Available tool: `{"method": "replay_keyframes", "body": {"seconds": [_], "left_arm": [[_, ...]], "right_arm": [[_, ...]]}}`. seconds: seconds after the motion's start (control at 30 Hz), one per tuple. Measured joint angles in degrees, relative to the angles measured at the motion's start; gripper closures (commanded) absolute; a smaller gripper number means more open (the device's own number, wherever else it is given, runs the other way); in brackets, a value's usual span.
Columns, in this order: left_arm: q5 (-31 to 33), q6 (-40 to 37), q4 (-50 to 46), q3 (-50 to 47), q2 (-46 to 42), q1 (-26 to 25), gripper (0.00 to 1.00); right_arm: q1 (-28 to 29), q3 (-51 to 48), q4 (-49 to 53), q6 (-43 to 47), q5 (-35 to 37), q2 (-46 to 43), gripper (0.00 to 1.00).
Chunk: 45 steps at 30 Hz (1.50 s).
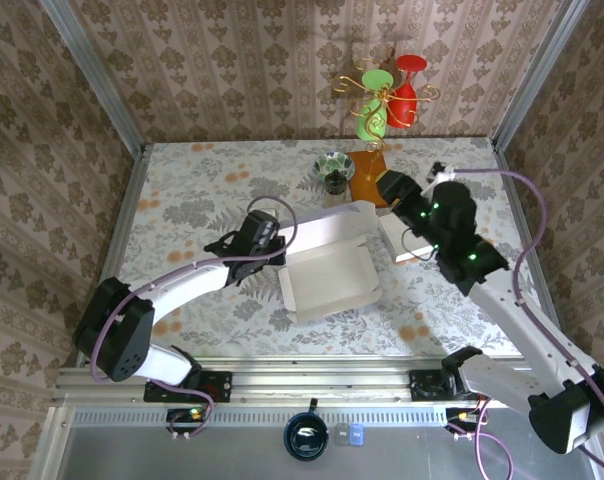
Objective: Fold the paper box
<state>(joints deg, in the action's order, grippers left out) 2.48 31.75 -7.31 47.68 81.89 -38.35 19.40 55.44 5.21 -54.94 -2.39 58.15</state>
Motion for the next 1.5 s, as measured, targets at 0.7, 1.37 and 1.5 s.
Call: {"method": "replay_keyframes", "body": {"seconds": [0.7, 1.37, 1.5], "left_arm": [[-54.5, 9.5, 19.8, 6.3, 12.8, 13.3, 1.00], [-60.2, 13.7, 24.1, 7.3, 15.8, 13.7, 1.00], [-60.3, 14.2, 24.5, 7.3, 15.8, 13.7, 1.00]], "right_arm": [[-16.0, 15.5, 20.8, 23.2, -27.2, 5.8, 0.63], [-16.4, 0.9, 14.1, 16.6, -32.5, -5.8, 0.56], [-16.3, -1.7, 11.1, 12.8, -32.5, -4.7, 0.55]]}}
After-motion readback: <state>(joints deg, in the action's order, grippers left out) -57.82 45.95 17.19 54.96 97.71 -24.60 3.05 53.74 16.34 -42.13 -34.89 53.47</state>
